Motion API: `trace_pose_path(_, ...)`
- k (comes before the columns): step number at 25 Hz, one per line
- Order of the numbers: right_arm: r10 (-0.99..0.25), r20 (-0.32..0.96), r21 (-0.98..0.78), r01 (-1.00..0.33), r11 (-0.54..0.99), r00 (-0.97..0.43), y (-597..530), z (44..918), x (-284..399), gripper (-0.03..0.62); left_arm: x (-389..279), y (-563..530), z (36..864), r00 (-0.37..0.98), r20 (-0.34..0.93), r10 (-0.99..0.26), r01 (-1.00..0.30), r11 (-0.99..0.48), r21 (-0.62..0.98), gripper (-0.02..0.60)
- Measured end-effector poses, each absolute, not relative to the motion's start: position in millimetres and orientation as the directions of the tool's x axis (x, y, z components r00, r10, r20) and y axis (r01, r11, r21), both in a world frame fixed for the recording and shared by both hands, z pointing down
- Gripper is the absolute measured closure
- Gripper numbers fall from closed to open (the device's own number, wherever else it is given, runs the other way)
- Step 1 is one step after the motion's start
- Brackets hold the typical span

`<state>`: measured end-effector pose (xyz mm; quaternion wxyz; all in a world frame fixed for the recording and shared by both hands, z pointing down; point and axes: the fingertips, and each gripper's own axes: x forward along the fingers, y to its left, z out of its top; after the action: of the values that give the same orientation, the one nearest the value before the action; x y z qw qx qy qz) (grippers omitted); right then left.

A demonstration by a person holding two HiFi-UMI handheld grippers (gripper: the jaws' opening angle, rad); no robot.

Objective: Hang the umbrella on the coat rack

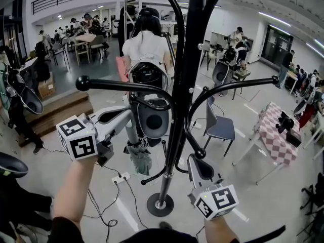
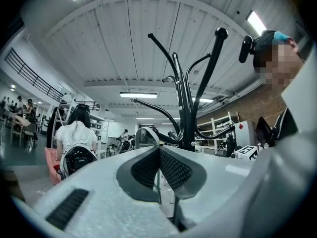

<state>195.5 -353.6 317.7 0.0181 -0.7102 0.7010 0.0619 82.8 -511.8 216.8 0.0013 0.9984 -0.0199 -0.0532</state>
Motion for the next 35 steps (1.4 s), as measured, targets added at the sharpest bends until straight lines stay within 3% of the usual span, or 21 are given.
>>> trace_pose_path(15, -0.994, -0.102, 0.059, -0.998, -0.035, 0.029, -355, 318, 199, 0.588, 92, -498, 205, 0.994, -0.089, 0.059, 0.053, -0.997, -0.062, 0.571)
trace_pose_path(35, -0.995, -0.09, 0.044, -0.998, -0.048, 0.044, -340, 332, 210, 0.588, 102, -479, 217, 0.994, -0.061, 0.092, 0.086, -0.992, -0.09, 0.572)
